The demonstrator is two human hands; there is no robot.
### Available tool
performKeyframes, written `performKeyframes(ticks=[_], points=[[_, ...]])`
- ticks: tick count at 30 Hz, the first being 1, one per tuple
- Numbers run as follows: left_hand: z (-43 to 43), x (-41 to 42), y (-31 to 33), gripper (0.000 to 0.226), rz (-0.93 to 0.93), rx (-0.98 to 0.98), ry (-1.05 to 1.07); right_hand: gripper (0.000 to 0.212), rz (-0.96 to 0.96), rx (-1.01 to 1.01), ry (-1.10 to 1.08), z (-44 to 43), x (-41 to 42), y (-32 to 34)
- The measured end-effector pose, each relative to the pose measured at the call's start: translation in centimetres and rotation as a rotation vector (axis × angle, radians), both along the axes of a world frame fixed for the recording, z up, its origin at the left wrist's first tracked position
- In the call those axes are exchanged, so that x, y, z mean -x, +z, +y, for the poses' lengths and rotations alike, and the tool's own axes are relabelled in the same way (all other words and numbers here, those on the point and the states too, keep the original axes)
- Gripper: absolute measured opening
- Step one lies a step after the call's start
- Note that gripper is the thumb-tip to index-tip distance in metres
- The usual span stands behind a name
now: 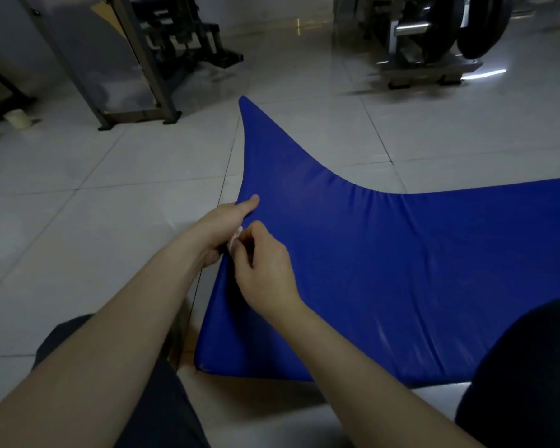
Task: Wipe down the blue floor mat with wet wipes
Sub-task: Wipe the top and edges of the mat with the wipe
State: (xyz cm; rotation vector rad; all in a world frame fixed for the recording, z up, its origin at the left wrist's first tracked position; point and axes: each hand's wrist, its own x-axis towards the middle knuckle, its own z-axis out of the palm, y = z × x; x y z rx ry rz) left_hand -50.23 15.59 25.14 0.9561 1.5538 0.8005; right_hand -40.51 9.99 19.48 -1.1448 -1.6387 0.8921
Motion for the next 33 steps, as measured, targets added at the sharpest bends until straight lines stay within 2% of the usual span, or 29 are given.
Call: performKeyframes(ticks=[3, 5, 7, 11, 13, 15, 18, 21, 24, 27, 29, 31, 33], points=[[-0.8, 0.3, -0.6, 0.049, 0.096, -0.002, 0.096, 0.035, -0.132, -0.029, -0.064, -0.3, -1.3, -2.8], [-1.4, 0.9, -1.2, 0.055, 0.108, 0.031, 0.138, 0.036, -0.184, 0.044, -0.091, -0.4, -2.3, -5.8], [-1.7, 1.6, -1.7, 0.05, 0.078, 0.067, 0.159, 0.035, -0.254, 0.142, -0.125, -0.3, -3.6, -9.4], [-2.0, 1.5, -2.6, 0.035, 0.009, 0.099, 0.146, 0.033, -0.468, 0.488, -0.291, -0.1, -7.6, -16.6], [-1.8, 1.2, -3.0, 0.034, -0.002, 0.094, 0.15, 0.038, -0.452, 0.686, -0.386, -0.1, -8.7, -18.4], [-1.6, 1.1, -3.2, 0.038, 0.001, 0.08, 0.174, 0.041, -0.368, 0.769, -0.443, 0.2, -7.9, -17.9], [-1.2, 0.9, -3.6, 0.045, 0.037, 0.052, 0.214, 0.036, -0.187, 0.642, -0.444, 0.7, -4.0, -13.2], [-0.9, 0.5, -4.1, 0.049, 0.069, 0.038, 0.237, 0.035, 0.022, 0.414, -0.27, -0.5, 0.1, -6.6], [-0.7, 0.4, -4.1, 0.032, 0.022, 0.039, 0.265, 0.027, -0.01, 0.16, -0.036, -2.0, 2.1, -3.1], [-0.4, 0.6, -4.1, 0.031, 0.039, 0.029, 0.253, 0.026, -0.158, -0.067, -0.056, -1.5, 1.3, -3.9], [-0.1, 0.8, -4.1, 0.034, 0.067, 0.031, 0.254, 0.029, -0.187, -0.038, -0.131, -0.7, 0.1, -6.1], [0.0, 0.8, -4.2, 0.036, 0.065, 0.054, 0.264, 0.03, -0.136, 0.115, -0.19, 0.1, -1.4, -9.0], [-0.1, 0.6, -4.2, 0.034, 0.063, 0.059, 0.26, 0.027, -0.185, 0.257, -0.252, 0.3, -3.3, -12.6]])
